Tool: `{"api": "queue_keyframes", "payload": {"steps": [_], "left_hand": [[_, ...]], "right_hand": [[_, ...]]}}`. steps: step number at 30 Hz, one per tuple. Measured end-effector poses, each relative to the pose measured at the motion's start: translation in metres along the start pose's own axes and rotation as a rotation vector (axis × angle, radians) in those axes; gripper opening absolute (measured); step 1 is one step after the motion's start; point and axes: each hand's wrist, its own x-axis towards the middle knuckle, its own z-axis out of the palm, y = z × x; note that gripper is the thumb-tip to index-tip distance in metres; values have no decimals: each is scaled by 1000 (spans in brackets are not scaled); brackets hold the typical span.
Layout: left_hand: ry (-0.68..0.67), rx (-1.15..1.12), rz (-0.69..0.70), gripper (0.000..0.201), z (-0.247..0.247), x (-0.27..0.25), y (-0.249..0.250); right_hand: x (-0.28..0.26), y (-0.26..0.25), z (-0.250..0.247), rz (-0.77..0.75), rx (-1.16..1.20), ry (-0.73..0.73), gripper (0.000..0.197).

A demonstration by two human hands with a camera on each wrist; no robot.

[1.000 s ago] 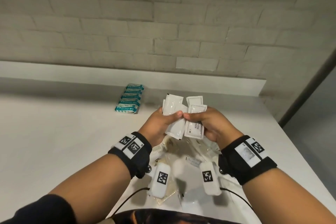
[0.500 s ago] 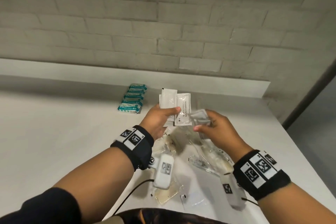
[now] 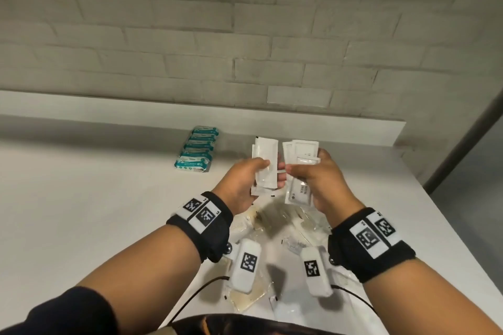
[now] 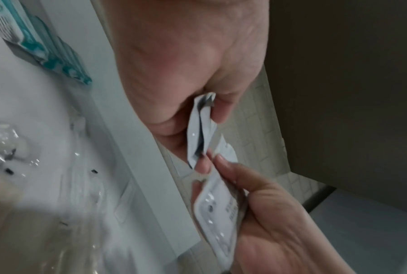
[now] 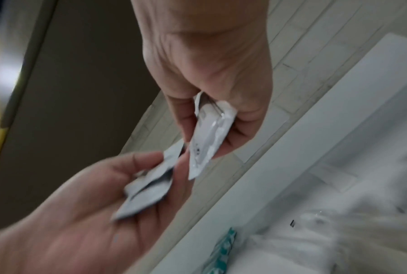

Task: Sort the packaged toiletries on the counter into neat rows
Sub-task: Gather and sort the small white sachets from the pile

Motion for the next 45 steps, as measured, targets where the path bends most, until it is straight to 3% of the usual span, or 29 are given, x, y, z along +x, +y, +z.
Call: {"api": "queue_keyframes", "payload": {"steps": [3,5,10,15,17,20,22,24,26,28,32,36,39,42,45], "left_hand": [[-74,124,4,25,-10,-1,-2],[-109,211,0,22,-9,-2,-6],[-127,228,7,31,-7,-1,-7],[-194,351,79,53,-3,0,-1],[-172,322,62,59,0,1,2],[-93,152,-24,65,-6,5,4],[-50,-9,-46,50,-12,9,5],[28,-57,-11,22,-15,12,6],[96,-17,58,21,-17,15,7],[155,26,113,23,-20,18,7],[224,88,164,11,-25,19,5],[260,62,216,8,-22,20,2],[276,-190,225,16,-16,25,6],[233,-433,137,15,-9,23,10],[90,-344,-2,16,3,13,6]], "right_hand": [[6,-14,-12,118,124,-143,43],[5,-21,-10,145,84,-268,34],[16,-35,-14,-56,-96,-172,30],[8,-34,-16,30,-219,-359,33],[7,-33,-14,-72,-210,-255,28],[12,-35,-23,-458,-377,-107,19],[11,-29,-31,-613,-570,-199,16],[7,-15,-37,-677,-765,-304,15],[6,-2,-41,-629,-843,-337,20],[3,0,-43,-439,-843,-301,23],[-1,-11,-50,-140,-647,-209,18],[6,-24,-49,-75,-407,-162,25],[8,-16,-41,21,-259,-222,29],[6,1,-24,91,-215,-306,33],[10,3,-9,4,-68,-247,31]]}}
